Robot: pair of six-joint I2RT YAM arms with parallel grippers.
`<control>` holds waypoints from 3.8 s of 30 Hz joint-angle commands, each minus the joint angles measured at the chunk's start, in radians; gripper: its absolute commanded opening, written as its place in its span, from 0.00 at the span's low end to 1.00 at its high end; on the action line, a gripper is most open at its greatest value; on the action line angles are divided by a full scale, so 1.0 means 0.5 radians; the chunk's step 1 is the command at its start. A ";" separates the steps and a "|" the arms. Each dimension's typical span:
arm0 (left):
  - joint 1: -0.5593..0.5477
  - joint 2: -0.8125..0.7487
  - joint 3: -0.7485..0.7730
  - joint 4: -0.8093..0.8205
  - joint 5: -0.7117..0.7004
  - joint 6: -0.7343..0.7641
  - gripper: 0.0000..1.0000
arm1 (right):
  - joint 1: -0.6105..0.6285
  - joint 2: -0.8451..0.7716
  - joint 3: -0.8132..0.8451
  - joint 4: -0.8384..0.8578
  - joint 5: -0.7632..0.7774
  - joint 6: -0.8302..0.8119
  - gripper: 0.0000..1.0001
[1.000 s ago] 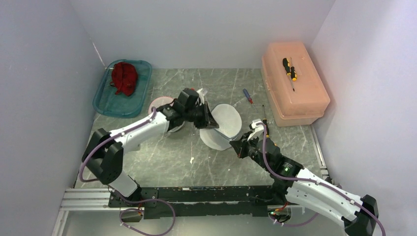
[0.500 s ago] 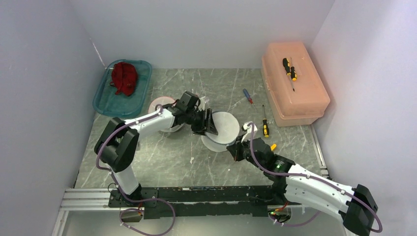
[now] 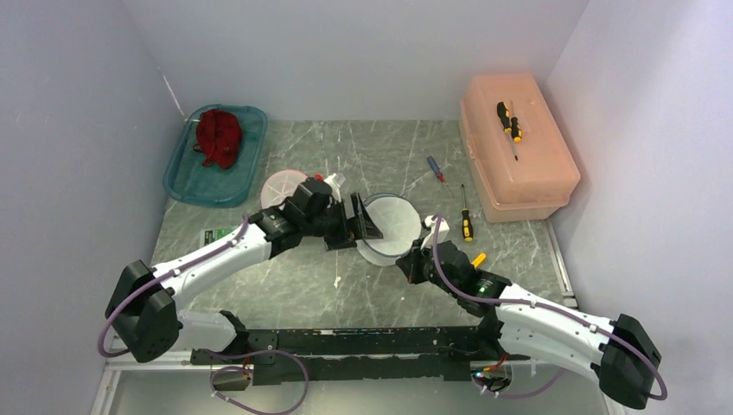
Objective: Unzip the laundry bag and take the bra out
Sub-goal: Unzip the laundry bag at the center of the board.
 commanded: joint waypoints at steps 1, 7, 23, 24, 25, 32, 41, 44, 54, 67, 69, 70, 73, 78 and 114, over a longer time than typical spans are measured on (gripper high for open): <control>-0.191 0.013 0.001 0.005 -0.304 -0.328 0.94 | 0.014 0.016 0.129 0.136 -0.042 0.015 0.00; -0.219 0.166 -0.017 0.186 -0.349 -0.476 0.94 | 0.025 -0.049 0.172 0.160 -0.139 -0.040 0.00; -0.219 0.404 0.149 0.266 -0.429 -0.466 0.69 | 0.033 -0.198 0.157 0.177 -0.229 -0.067 0.00; -0.219 0.408 0.147 0.278 -0.429 -0.470 0.65 | 0.034 -0.198 0.159 0.168 -0.223 -0.070 0.00; -0.219 0.409 0.147 0.286 -0.426 -0.471 0.59 | 0.033 -0.196 0.160 0.157 -0.214 -0.076 0.00; -0.169 0.402 0.130 0.301 -0.337 -0.404 0.03 | 0.031 -0.174 0.166 -0.022 -0.050 -0.083 0.00; 0.022 0.318 0.024 0.339 -0.122 -0.313 0.03 | 0.010 -0.186 0.191 -0.302 0.276 -0.025 0.00; 0.071 0.306 0.017 0.377 -0.011 -0.239 0.03 | -0.002 -0.222 0.184 -0.356 0.394 0.009 0.00; 0.280 0.562 0.493 0.190 0.661 0.376 0.09 | -0.005 -0.403 0.303 -0.240 0.008 -0.274 0.00; 0.320 0.479 0.447 -0.051 0.422 0.318 0.94 | -0.002 -0.080 0.292 -0.088 0.043 -0.040 0.00; 0.320 0.354 0.383 -0.117 0.344 0.225 0.94 | -0.002 -0.054 0.305 -0.080 0.047 -0.038 0.00; 0.318 0.298 0.344 -0.145 0.310 0.185 0.94 | -0.001 -0.046 0.311 -0.073 0.048 -0.038 0.00; 0.310 0.139 0.246 -0.208 0.228 0.011 0.94 | -0.003 -0.013 0.320 -0.051 0.041 -0.039 0.00; 0.236 -0.110 0.051 -0.249 0.084 -0.288 0.94 | -0.001 0.032 0.339 -0.015 0.035 -0.042 0.00; -0.038 0.368 0.124 0.171 -0.221 -0.561 0.03 | 0.062 -0.014 0.389 -0.214 0.146 -0.077 0.00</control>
